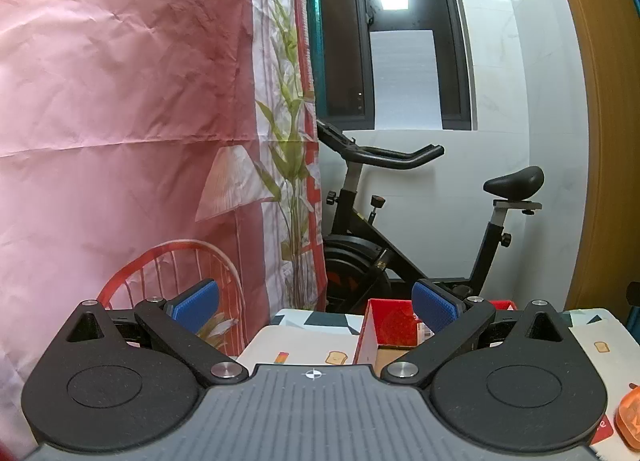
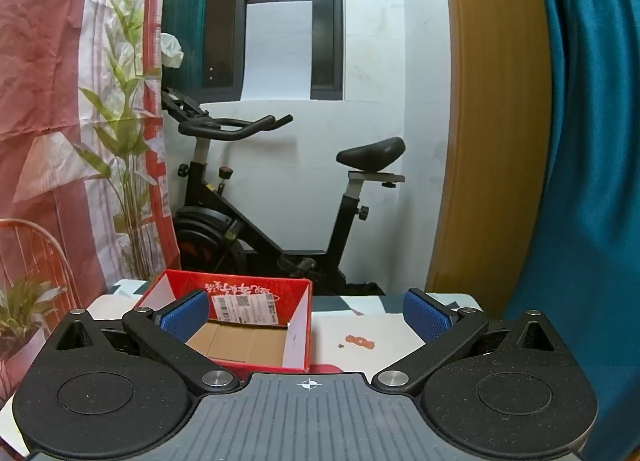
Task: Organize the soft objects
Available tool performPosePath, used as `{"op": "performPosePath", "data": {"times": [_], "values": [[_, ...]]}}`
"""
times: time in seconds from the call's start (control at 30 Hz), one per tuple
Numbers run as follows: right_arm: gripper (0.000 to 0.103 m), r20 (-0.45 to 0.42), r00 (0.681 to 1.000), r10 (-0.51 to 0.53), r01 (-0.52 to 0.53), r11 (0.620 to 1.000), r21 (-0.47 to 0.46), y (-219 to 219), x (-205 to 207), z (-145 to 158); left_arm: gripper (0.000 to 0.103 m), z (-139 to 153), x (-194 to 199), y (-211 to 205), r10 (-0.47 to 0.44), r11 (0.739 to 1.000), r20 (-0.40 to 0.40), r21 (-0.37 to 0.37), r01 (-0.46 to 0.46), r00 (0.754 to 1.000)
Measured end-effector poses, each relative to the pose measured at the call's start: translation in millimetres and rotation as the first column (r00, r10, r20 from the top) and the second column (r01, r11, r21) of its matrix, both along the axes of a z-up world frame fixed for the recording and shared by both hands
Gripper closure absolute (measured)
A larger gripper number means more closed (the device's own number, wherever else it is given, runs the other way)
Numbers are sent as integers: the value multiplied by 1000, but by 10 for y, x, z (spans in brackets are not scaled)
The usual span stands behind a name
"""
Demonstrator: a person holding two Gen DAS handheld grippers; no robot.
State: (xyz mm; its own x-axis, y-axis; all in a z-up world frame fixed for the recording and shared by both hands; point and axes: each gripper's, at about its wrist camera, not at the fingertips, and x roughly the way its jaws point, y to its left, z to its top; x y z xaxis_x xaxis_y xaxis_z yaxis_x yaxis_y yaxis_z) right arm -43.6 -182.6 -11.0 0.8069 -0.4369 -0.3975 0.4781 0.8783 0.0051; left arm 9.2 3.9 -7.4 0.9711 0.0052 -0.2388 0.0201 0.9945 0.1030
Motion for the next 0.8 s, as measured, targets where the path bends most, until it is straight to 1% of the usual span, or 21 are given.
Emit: {"op": "performPosePath", "data": {"times": [0.8], "values": [[0,-1,1000,5,-5,1000,8,53,37,-5,0,-37,18,14,-13,1000,-19,-26,12,1000]]}}
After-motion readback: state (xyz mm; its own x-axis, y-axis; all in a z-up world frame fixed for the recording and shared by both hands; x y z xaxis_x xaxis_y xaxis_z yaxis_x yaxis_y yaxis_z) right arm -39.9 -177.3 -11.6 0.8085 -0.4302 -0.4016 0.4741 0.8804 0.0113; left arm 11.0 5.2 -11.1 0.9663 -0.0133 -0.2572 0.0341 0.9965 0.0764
